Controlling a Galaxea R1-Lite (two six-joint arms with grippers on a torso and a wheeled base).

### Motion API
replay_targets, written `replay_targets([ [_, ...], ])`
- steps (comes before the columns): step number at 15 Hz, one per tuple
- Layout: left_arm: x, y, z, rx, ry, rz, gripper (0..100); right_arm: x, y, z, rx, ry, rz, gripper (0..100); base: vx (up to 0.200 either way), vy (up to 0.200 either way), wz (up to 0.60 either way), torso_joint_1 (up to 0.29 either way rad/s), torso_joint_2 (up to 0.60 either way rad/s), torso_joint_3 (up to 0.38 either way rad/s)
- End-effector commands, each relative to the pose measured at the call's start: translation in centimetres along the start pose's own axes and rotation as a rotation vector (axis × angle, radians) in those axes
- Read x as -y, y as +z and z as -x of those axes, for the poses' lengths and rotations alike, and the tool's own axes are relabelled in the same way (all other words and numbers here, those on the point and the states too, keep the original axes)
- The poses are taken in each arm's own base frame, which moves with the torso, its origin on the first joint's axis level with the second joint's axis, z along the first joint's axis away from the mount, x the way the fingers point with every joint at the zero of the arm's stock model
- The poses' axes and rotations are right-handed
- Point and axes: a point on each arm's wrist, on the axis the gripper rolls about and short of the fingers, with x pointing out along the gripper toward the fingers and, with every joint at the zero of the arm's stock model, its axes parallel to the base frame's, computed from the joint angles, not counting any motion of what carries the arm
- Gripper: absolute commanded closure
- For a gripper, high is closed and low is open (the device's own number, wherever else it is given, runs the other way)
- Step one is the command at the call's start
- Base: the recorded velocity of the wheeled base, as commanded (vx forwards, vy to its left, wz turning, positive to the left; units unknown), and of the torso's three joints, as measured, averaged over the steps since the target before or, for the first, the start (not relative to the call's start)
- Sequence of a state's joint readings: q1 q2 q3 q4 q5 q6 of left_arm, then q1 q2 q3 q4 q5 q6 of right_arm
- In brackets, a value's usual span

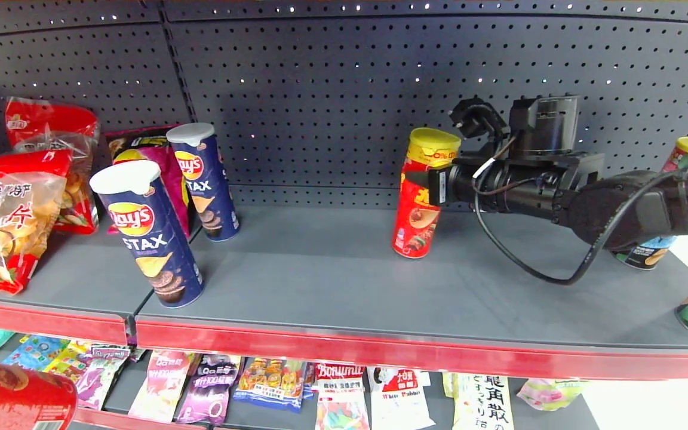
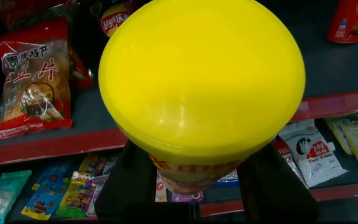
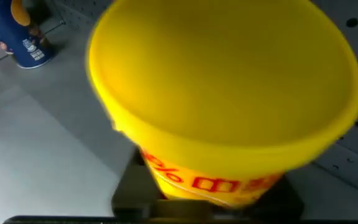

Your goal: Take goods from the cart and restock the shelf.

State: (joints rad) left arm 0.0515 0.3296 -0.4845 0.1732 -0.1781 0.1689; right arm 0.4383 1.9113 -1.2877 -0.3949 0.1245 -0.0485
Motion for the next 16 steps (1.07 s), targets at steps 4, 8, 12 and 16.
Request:
replay_targets([
  [4, 0.0, 0.0, 0.0, -0.002, 0.001, 0.001, 100, -2.8, 1.7, 3.4, 0.038, -0.063, 0.019, 100, 0.0, 0.0, 0.0, 0.0, 0.0, 0.0],
  [8, 0.0, 0.0, 0.0, -0.002, 0.001, 0.001, 100, -5.0, 1.0, 7.6, 0.024, -0.104, 0.027, 100, 0.0, 0.0, 0.0, 0.0, 0.0, 0.0],
  [12, 0.0, 0.0, -0.1, -0.005, 0.0, 0.001, 100, -7.3, -0.6, 9.5, -0.012, -0.126, 0.012, 100, 0.0, 0.0, 0.0, 0.0, 0.0, 0.0],
  [16, 0.0, 0.1, -0.1, -0.003, 0.0, 0.001, 100, -8.4, -1.1, 9.6, -0.023, -0.136, -0.011, 100, 0.0, 0.0, 0.0, 0.0, 0.0, 0.0],
])
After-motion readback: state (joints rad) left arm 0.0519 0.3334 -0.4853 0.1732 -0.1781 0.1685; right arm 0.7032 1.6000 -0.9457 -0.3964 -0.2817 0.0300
